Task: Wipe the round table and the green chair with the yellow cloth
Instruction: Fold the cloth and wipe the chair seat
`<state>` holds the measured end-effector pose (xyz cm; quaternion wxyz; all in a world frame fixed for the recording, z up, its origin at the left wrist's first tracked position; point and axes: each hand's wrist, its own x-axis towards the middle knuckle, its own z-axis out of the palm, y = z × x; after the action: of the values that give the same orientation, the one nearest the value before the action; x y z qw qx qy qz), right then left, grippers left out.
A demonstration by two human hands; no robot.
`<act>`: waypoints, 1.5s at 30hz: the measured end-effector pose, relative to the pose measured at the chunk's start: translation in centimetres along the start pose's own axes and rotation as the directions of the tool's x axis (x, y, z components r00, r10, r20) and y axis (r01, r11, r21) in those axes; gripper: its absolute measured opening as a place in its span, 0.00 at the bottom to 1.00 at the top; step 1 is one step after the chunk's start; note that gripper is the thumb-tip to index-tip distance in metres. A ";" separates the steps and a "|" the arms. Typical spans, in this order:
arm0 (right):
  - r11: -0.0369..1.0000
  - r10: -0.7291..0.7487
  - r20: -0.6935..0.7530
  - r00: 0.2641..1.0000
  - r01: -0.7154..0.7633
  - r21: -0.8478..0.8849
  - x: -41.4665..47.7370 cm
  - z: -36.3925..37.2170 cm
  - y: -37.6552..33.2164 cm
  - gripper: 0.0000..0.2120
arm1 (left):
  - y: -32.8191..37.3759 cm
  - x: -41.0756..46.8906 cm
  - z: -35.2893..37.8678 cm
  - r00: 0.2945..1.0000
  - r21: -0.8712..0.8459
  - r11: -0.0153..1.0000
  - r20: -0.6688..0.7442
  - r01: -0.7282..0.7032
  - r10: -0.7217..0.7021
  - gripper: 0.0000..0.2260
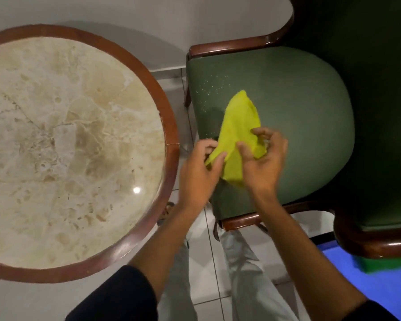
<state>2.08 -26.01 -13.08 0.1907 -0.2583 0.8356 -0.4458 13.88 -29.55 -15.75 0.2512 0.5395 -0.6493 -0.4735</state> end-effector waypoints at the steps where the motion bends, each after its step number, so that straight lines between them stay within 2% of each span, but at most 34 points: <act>1: 0.997 -0.056 -0.011 0.998 0.055 -0.059 0.9 -1.6 0.5 0.16 | 0.7 0.0 1.6 1.000 -0.034 0.999 0.018 0.022 -0.022 0.13; 3: 0.966 -0.046 0.027 0.999 0.051 -0.255 2.3 -3.7 2.1 0.19 | 1.0 -0.5 4.4 0.998 0.014 1.000 0.067 0.016 -0.017 0.15; 5: 0.832 0.016 0.051 0.999 0.015 -0.555 3.1 -4.2 4.3 0.26 | -0.4 -1.7 6.4 0.998 0.221 0.975 0.062 -0.030 0.017 0.18; 7: 0.732 0.021 0.132 0.991 0.075 -0.677 3.2 -3.0 5.8 0.32 | -2.6 -3.0 6.9 0.994 0.356 0.928 -0.034 0.107 -0.102 0.22; 9: 0.708 0.058 0.227 0.972 0.120 -0.696 3.3 -1.1 7.2 0.36 | -4.9 -4.1 7.0 0.963 0.405 0.874 -0.099 0.269 -0.250 0.26; 10: 0.698 0.075 0.247 0.966 0.126 -0.705 3.7 -0.3 8.0 0.36 | -5.8 -4.5 7.3 0.957 0.430 0.856 -0.084 0.286 -0.278 0.28; 14: 0.675 0.003 0.231 0.973 0.169 -0.718 8.4 0.4 10.0 0.36 | -7.8 -4.8 9.1 0.983 0.549 0.830 0.076 0.098 -0.167 0.33; 18: 0.673 -0.029 0.193 0.981 0.162 -0.721 17.4 0.5 9.7 0.38 | -8.1 -5.2 10.6 0.985 0.511 0.849 0.026 0.133 -0.170 0.34; 21: 0.625 -0.079 0.308 0.948 0.288 -0.726 23.3 3.8 7.9 0.39 | -8.9 -4.7 11.1 0.984 0.413 0.897 0.018 0.156 -0.179 0.34; 23: 0.554 -0.120 0.456 0.882 0.441 -0.706 25.0 7.4 6.1 0.38 | -9.1 -4.7 11.1 0.984 0.385 0.910 0.024 0.155 -0.178 0.34; 27: 0.395 -0.182 0.718 0.672 0.719 -0.572 22.8 12.3 3.3 0.32 | -8.5 -4.9 10.5 0.982 0.374 0.916 0.054 0.146 -0.179 0.34; 30: 0.225 -0.226 0.841 0.491 0.867 -0.445 18.9 12.6 3.1 0.29 | -8.2 -4.8 10.1 0.980 0.359 0.920 0.064 0.156 -0.191 0.34; 33: 0.055 -0.179 0.947 0.268 0.963 -0.262 14.8 11.8 4.3 0.28 | -8.4 -4.7 9.5 0.979 0.371 0.921 0.108 0.122 -0.173 0.34; 34: 0.030 -0.170 0.955 0.244 0.970 -0.243 13.3 11.1 5.0 0.29 | -8.8 -4.8 9.0 0.979 0.379 0.919 0.119 0.111 -0.168 0.33; 35: 0.040 -0.180 0.949 0.260 0.966 -0.257 11.6 10.2 5.8 0.29 | -9.2 -4.9 8.3 0.977 0.386 0.915 0.118 0.118 -0.176 0.31; 38: 0.192 -0.268 0.893 0.362 0.928 -0.319 6.5 6.2 8.7 0.30 | -10.4 -5.0 6.1 0.969 0.379 0.901 0.046 0.209 -0.244 0.28; 39: 0.235 -0.287 0.868 0.405 0.908 -0.346 5.3 4.6 9.8 0.29 | -10.4 -4.9 5.6 0.973 0.400 0.896 0.036 0.195 -0.228 0.27; 40: 0.277 -0.291 0.829 0.478 0.871 -0.405 4.8 3.0 10.8 0.28 | -10.3 -4.7 5.5 0.982 0.429 0.892 0.052 0.141 -0.181 0.27; 42: 0.399 -0.258 0.650 0.715 0.691 -0.603 6.2 0.4 12.0 0.26 | -9.6 -3.6 5.9 0.989 0.463 0.886 0.135 -0.003 -0.067 0.28; 43: 0.478 -0.202 0.513 0.834 0.541 -0.692 7.7 -0.6 12.3 0.26 | -9.2 -2.8 6.3 0.984 0.476 0.877 0.177 -0.070 -0.018 0.28; 44: 0.546 -0.122 0.375 0.919 0.378 -0.748 9.3 -1.5 12.5 0.26 | -8.8 -1.7 6.8 0.977 0.494 0.861 0.212 -0.123 0.018 0.29; 45: 0.591 -0.046 0.257 0.965 0.233 -0.772 10.9 -2.5 12.7 0.27 | -8.6 -0.7 7.2 0.970 0.522 0.838 0.239 -0.163 0.040 0.29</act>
<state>-11.26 -25.05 -23.42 0.1068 -0.4265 0.8981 -0.0104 12.05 -26.18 -26.25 0.0420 0.4976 -0.8071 -0.3150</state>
